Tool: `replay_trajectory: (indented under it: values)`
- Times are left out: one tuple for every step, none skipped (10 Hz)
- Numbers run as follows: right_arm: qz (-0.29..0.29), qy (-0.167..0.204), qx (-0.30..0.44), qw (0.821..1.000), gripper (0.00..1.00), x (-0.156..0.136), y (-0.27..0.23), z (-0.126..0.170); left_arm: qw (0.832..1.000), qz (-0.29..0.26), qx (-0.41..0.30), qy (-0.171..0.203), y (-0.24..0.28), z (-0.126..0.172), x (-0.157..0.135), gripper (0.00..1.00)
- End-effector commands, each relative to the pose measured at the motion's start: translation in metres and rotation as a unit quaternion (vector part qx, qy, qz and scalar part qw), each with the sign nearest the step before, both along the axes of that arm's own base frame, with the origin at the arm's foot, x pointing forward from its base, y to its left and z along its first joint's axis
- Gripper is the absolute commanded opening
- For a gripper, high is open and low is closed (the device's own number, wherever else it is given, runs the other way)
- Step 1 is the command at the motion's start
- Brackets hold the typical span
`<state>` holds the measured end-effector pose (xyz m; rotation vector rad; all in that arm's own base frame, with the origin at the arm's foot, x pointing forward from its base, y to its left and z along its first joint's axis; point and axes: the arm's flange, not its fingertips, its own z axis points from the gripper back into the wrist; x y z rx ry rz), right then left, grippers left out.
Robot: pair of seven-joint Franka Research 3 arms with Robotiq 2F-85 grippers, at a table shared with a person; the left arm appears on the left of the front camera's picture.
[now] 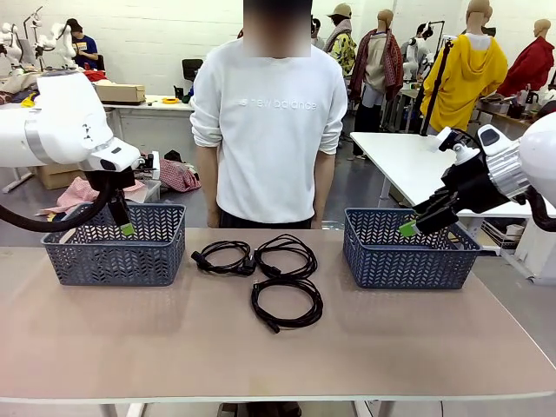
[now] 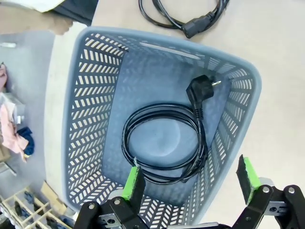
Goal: Organize the cables according to human instructions.
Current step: Pick up a bundle of cables and place it in the basket indicated by the human.
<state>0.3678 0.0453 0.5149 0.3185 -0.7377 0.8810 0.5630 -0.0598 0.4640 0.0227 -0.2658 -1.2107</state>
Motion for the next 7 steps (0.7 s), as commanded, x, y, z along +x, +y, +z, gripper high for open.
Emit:
replay_trajectory:
  values:
    - [0.009,-0.004,0.007,1.000,1.00,0.0017,-0.0004,-0.0007,1.000,-0.004,0.006,-0.001,0.0013,0.0001,0.0001,1.00]
    - [0.009,-0.004,0.007,1.000,1.00,0.0017,-0.0004,-0.0007,1.000,-0.004,0.006,-0.001,0.0013,0.0001,0.0001,1.00]
    - [0.009,-0.004,0.007,1.000,1.00,0.0017,-0.0004,-0.0007,1.000,-0.004,0.006,-0.001,0.0013,0.0001,0.0001,1.00]
    - [0.009,-0.004,0.007,1.000,1.00,0.0017,-0.0004,-0.0007,1.000,-0.004,0.006,-0.001,0.0013,0.0001,0.0001,1.00]
    - [0.009,-0.004,0.007,1.000,1.00,0.0017,-0.0004,-0.0007,1.000,-0.004,0.006,-0.001,0.0013,0.0001,0.0001,1.00]
    - [0.009,-0.004,0.007,1.000,1.00,0.0017,-0.0004,-0.0007,1.000,-0.004,0.006,-0.001,0.0013,0.0001,0.0001,1.00]
    - [0.009,-0.004,0.007,1.000,1.00,0.0017,-0.0004,-0.0007,1.000,-0.004,0.006,-0.001,0.0013,0.0001,0.0001,1.00]
